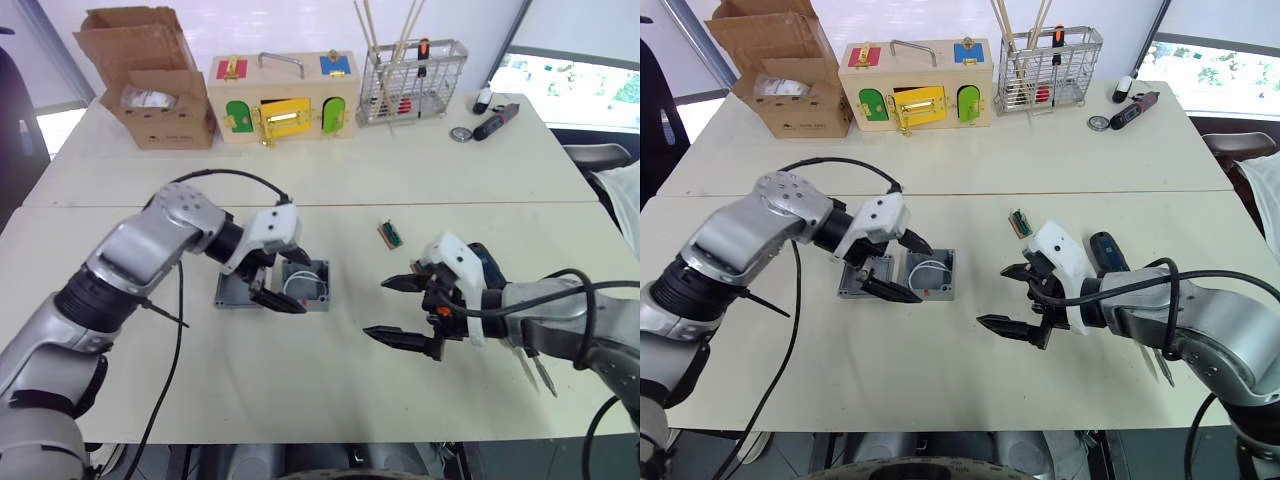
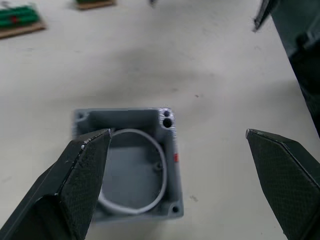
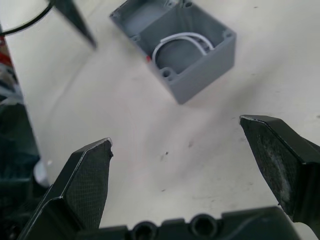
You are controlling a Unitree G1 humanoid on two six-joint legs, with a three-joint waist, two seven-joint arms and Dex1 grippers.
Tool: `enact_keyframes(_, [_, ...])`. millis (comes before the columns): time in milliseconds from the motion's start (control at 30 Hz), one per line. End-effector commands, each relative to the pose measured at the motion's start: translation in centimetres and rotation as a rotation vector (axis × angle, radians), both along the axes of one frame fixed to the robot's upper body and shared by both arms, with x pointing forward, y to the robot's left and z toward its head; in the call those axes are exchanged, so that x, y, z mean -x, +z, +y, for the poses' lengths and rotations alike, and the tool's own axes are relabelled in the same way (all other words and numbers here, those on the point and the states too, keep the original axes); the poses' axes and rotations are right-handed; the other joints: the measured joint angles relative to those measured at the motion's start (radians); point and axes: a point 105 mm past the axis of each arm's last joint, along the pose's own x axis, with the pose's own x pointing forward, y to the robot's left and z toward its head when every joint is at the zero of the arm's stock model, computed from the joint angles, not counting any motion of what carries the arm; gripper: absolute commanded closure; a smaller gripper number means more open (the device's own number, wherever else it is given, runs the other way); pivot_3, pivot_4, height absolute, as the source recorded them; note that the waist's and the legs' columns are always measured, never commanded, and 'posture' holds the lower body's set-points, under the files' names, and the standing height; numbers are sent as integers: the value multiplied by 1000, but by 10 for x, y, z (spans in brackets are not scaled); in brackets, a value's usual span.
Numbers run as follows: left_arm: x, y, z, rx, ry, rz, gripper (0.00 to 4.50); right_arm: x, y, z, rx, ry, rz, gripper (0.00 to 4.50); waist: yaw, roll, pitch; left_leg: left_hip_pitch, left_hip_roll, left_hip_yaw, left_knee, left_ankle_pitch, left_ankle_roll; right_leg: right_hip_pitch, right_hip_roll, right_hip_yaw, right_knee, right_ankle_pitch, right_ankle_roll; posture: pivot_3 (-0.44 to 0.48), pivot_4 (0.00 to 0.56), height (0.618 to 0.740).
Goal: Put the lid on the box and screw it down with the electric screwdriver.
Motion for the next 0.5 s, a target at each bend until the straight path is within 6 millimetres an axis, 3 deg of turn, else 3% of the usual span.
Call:
enact_keyframes(33, [1, -6, 1, -27, -26, -39, 46, 1, 6, 4, -15, -10, -59, 0, 3, 0, 0, 0, 0, 0, 0, 0, 0, 0, 0, 0, 0, 0, 0, 0, 150, 740])
enact_keyframes(233, [2, -26, -3, -49, -35, -42, 46, -2, 6, 4, -26, -46, -78, 0, 8, 0, 0, -1, 0, -2, 7, -1, 1, 3, 0, -2, 1, 0, 0, 0, 150, 740])
enact_keyframes(300, [2, -33, -4, -58, -37, -41, 579, -3, 7, 5, -31, -50, -82, 0, 8, 0, 0, -1, 0, -2, 9, -1, 2, 4, 0, -2, 1, 0, 0, 0, 150, 740])
enact_keyframes(400, [1, -40, -6, -76, -43, -55, 1882, -5, 8, 5, -33, -57, -89, 0, 7, 0, 0, -1, 0, -2, 10, -1, 2, 4, 0, -2, 1, 0, 0, 0, 150, 740])
enact_keyframes(500, [0, -42, -10, -72, -49, -64, 1882, -7, 10, 4, -32, -66, -96, 0, 7, 0, 0, -1, 0, -2, 10, -1, 2, 4, 0, -2, 2, 0, 0, 0, 150, 740])
